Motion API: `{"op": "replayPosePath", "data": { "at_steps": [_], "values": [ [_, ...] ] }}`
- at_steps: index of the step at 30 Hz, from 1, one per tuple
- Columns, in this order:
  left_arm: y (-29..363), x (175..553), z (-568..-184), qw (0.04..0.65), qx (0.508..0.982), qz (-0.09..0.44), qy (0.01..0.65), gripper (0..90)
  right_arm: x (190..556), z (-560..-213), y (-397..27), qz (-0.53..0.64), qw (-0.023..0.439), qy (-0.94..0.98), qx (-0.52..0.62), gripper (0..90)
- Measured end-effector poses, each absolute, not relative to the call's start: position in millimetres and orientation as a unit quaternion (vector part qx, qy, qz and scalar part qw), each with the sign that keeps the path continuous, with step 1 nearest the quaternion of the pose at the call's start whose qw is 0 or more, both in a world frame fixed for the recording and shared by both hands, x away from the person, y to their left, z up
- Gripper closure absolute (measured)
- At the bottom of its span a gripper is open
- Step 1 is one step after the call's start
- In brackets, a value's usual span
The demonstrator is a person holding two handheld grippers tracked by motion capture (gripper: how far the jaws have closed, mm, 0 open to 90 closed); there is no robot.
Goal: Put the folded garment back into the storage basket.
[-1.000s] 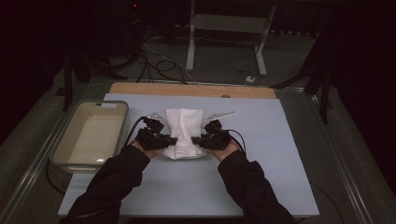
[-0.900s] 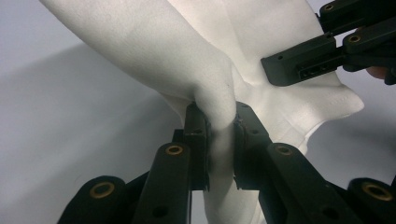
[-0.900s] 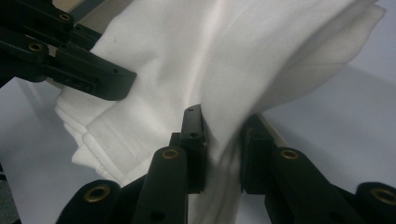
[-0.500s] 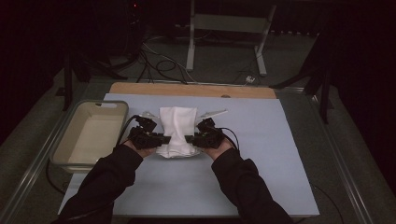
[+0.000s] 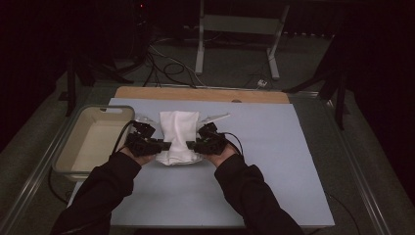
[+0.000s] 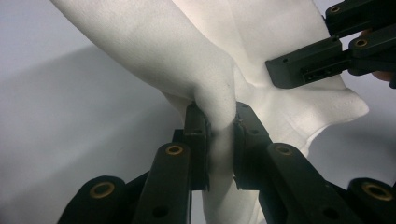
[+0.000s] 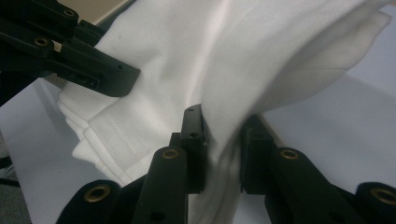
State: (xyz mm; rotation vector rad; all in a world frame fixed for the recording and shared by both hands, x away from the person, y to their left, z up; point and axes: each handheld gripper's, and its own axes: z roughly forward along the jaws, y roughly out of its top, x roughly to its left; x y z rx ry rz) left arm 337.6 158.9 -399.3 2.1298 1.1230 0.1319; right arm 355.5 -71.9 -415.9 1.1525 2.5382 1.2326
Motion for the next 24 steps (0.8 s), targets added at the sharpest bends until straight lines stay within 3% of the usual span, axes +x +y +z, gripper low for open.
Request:
{"op": "replayPosePath", "data": {
  "at_steps": [24],
  "values": [
    [200,330,-389,0.355,0.815,0.060,0.454,78.2,355,-406,-31,0.411,0.042,0.840,0.352,75.5]
  ]
}}
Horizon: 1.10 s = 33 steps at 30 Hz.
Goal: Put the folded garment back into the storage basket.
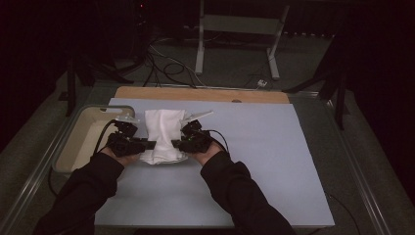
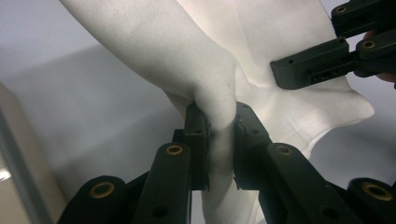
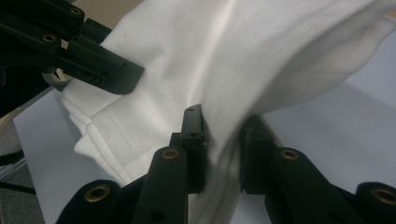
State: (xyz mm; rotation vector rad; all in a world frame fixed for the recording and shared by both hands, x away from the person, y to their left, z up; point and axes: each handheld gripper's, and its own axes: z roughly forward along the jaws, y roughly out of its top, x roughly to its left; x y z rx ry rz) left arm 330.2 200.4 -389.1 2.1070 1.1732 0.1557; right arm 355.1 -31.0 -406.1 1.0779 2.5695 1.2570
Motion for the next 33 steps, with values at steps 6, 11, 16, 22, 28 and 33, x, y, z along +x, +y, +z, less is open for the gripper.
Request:
{"op": "replayPosePath", "data": {
  "at_steps": [6,11,16,22,28,33],
  "values": [
    [210,328,-385,0.353,0.813,0.066,0.458,78.2,355,-403,-20,0.414,0.044,0.841,0.346,75.5],
    [216,326,-383,0.352,0.813,0.069,0.459,78.2,355,-402,-14,0.418,0.040,0.840,0.344,75.5],
    [221,325,-383,0.350,0.813,0.069,0.461,78.2,354,-401,-9,0.418,0.039,0.841,0.341,75.5],
    [230,323,-380,0.350,0.810,0.072,0.465,78.2,354,-399,-1,0.420,0.038,0.842,0.336,75.5],
    [242,321,-377,0.346,0.808,0.076,0.471,78.2,354,-396,12,0.420,0.039,0.845,0.331,75.5],
    [254,319,-375,0.345,0.804,0.078,0.478,78.2,355,-395,23,0.422,0.035,0.845,0.326,75.5]
  ]
}}
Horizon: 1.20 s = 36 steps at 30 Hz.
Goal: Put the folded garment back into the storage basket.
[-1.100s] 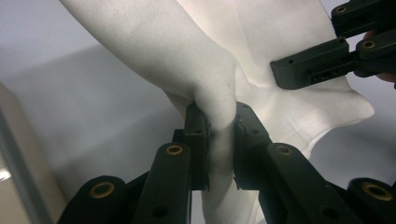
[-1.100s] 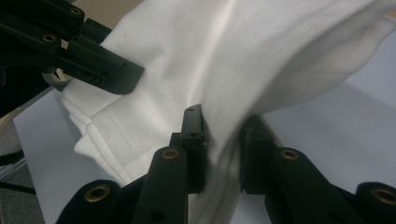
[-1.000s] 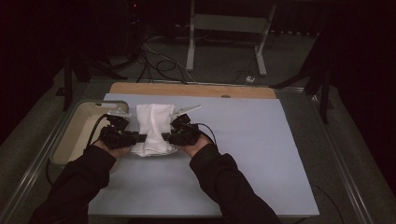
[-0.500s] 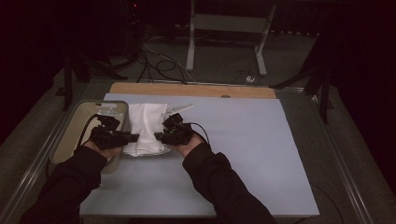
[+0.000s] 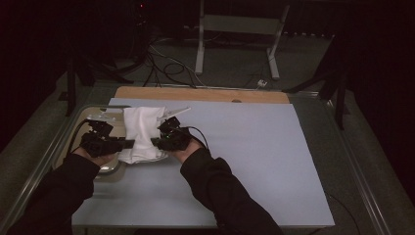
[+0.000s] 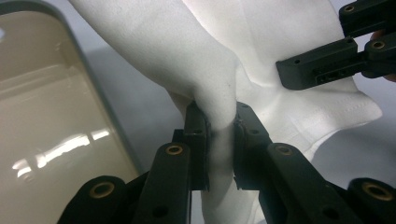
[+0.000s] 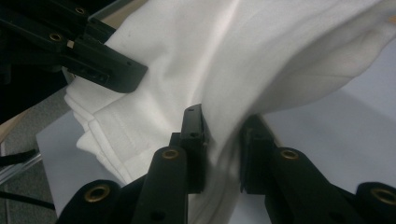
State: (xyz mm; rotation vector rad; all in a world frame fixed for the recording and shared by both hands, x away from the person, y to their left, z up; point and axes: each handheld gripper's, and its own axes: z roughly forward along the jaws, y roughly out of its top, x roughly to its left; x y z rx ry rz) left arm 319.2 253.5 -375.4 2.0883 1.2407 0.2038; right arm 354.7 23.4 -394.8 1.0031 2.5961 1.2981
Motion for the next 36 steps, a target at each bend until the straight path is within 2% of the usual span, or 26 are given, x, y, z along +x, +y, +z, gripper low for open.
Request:
{"op": "replayPosePath", "data": {
  "at_steps": [36],
  "values": [
    [322,309,-368,0.316,0.785,0.104,0.522,78.1,347,-392,105,0.429,0.040,0.850,0.304,75.5]
  ]
}}
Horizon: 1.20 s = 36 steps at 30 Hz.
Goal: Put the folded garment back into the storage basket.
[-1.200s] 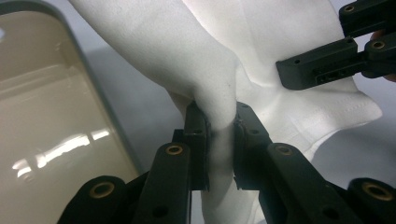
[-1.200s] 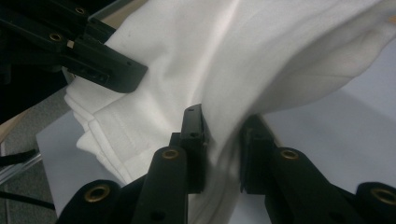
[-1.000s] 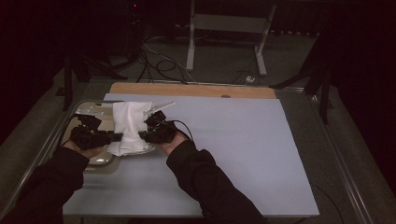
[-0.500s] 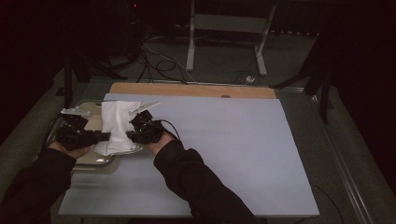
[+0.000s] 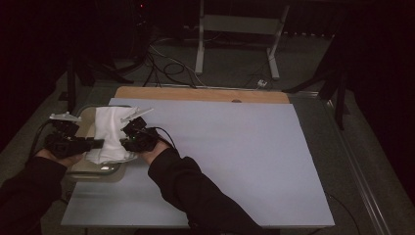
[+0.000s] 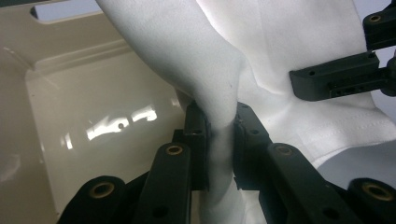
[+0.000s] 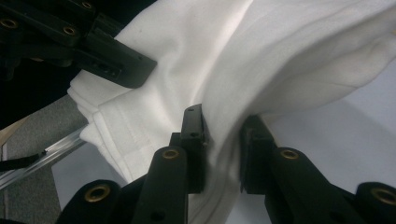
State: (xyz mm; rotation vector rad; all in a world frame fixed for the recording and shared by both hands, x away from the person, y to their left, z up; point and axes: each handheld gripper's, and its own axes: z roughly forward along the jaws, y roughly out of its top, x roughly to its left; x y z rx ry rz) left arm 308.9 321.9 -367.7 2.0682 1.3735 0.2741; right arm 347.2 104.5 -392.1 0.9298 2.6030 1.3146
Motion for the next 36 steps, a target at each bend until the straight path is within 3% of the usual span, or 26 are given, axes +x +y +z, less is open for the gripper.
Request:
{"op": "replayPosePath", "data": {
  "at_steps": [36],
  "values": [
    [369,309,-375,0.307,0.767,0.130,0.549,77.9,336,-403,166,0.435,0.066,0.834,0.334,75.5]
  ]
}}
